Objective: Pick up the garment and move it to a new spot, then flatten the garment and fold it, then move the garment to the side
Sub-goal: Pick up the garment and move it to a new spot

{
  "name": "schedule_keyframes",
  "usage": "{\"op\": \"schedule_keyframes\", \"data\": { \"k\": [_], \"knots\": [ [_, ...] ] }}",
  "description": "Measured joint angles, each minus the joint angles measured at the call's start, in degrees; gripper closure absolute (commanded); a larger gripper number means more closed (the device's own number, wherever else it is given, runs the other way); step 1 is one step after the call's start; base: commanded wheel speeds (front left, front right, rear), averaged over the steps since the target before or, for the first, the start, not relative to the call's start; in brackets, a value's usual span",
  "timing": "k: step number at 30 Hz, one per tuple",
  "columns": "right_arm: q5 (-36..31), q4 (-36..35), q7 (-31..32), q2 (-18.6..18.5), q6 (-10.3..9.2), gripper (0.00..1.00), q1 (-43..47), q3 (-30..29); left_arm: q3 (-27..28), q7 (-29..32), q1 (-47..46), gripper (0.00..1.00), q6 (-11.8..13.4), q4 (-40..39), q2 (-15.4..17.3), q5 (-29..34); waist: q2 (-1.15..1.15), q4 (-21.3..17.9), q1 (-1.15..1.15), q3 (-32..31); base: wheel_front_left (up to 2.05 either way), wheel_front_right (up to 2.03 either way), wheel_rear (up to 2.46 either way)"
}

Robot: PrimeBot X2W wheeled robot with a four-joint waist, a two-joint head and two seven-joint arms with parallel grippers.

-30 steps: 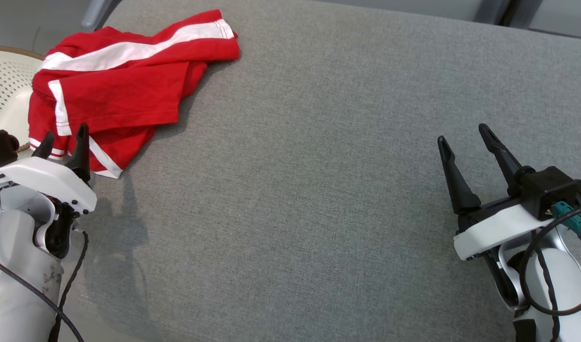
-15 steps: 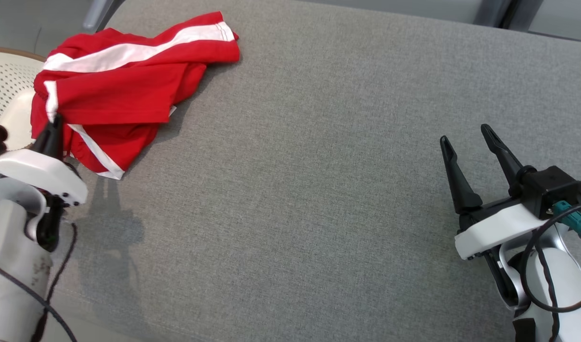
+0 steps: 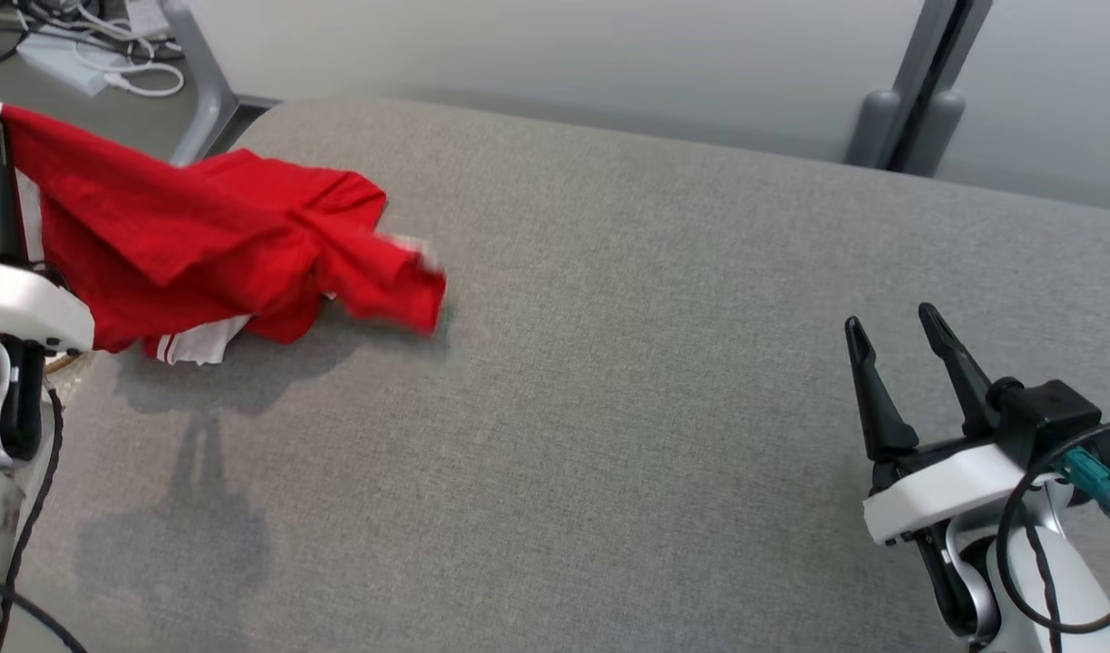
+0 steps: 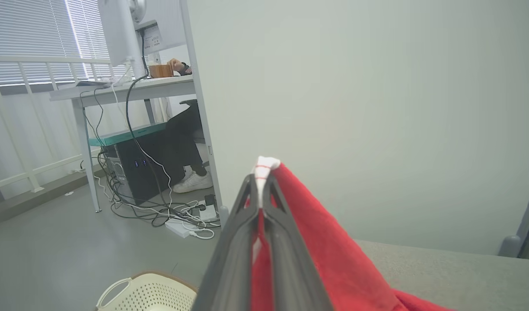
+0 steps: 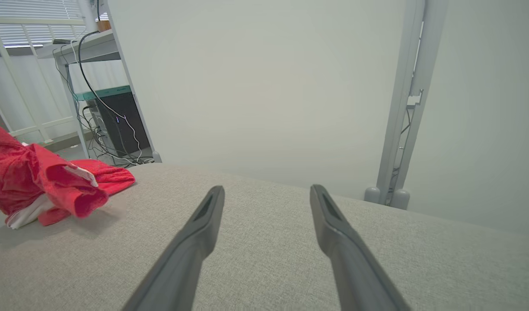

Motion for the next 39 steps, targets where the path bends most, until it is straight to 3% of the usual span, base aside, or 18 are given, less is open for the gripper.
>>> {"op": "schedule_keyframes", "data": {
  "k": [12, 16, 21, 28, 39],
  "knots": [
    [0.45, -0.11, -0.85, 1.24, 0.00, 0.00, 1.75, -0.85, 2.48, 6.72, 19.67, 1.00, 12.95, -36.46, 4.34, 0.52, 0.00, -5.11, 0.00, -3.36, 0.00, 0.00, 0.00],
    [0.51, -0.63, -0.85, 1.51, 0.00, 0.00, 1.70, -0.40, 1.90, 9.39, 23.70, 1.00, 15.62, -45.09, 4.82, 1.10, 0.00, -8.11, 0.00, -3.10, 0.00, 0.00, 0.00],
    [0.53, -1.41, -0.98, 1.82, 0.00, 0.00, 1.29, -0.33, -0.36, 11.79, 24.94, 1.00, 17.02, -52.24, 4.41, 2.12, 0.00, -12.80, 0.00, -2.17, 0.00, 0.00, 0.00],
    [1.14, -1.65, -1.68, 2.24, 0.00, 0.00, -0.03, -0.46, -5.32, 13.76, 22.74, 1.00, 16.38, -56.32, 1.57, 3.08, 0.00, -20.50, 0.00, -0.19, 0.00, 0.00, 0.00],
    [2.70, -0.35, -3.59, 2.82, 0.00, 0.00, -1.42, 0.24, -19.85, 17.98, 10.85, 1.00, 7.46, -50.80, -6.56, 5.14, 0.00, -31.76, 0.00, 5.38, 0.00, 0.00, 0.00]
  ]
}}
